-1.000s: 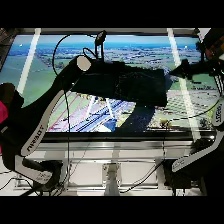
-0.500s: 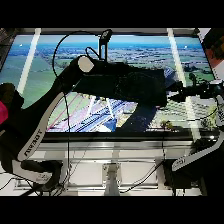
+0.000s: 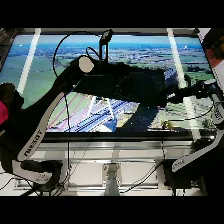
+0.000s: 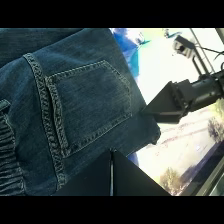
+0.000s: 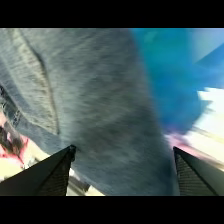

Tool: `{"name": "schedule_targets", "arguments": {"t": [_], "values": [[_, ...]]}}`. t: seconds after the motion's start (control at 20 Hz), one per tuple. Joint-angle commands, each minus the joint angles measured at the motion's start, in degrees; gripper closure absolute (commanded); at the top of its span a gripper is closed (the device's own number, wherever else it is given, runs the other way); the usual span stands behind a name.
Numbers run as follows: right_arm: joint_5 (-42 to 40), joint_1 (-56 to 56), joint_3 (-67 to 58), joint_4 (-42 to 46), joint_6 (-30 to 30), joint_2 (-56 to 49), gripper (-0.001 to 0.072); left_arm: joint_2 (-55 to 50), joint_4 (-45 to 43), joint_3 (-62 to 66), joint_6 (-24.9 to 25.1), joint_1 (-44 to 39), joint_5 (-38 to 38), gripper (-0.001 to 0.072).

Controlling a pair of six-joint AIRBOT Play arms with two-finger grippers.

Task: Fold the clothes and pants, and hang the long-sleeved shirts on hangers.

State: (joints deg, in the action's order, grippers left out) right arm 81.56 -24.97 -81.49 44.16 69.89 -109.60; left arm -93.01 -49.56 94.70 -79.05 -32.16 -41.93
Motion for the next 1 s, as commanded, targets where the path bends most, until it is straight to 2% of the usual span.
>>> {"name": "schedule_targets", "arguments": {"t": [0.0,0.05,0.1,0.25,0.4,0.65,0.8,0.95], "values": [[0.8,4.3,-0.1,0.9,-0.1,-0.4,0.0213,-0.1,-0.2,0.0,0.0,0.1,0.0,0.0688],[2.3,5.0,-0.1,0.7,-0.1,-0.4,0.0512,-0.1,-0.7,0.0,0.0,0.1,0.1,0.0689],[4.5,5.4,0.0,0.2,0.2,-0.3,0.0673,-0.2,-1.8,0.0,0.0,0.1,0.1,0.0688],[10.3,5.0,0.0,0.6,0.3,2.1,0.0673,-1.4,-3.2,0.0,-0.1,0.1,0.1,0.0689],[9.5,2.7,0.0,3.1,3.1,8.6,0.0672,-4.1,-3.2,0.0,-1.9,0.1,0.1,0.0689],[11.5,-5.5,0.0,13.6,4.0,22.5,0.0670,-11.6,-2.7,0.0,-7.4,-0.9,0.0,0.0689],[12.2,-9.6,0.0,13.9,3.9,29.6,0.0671,-15.9,-2.2,0.0,-8.1,-3.6,0.3,0.0689],[12.3,-9.3,0.0,11.1,4.0,34.0,0.0671,-19.5,1.8,0.0,-8.2,-7.2,2.9,0.0689]]}}
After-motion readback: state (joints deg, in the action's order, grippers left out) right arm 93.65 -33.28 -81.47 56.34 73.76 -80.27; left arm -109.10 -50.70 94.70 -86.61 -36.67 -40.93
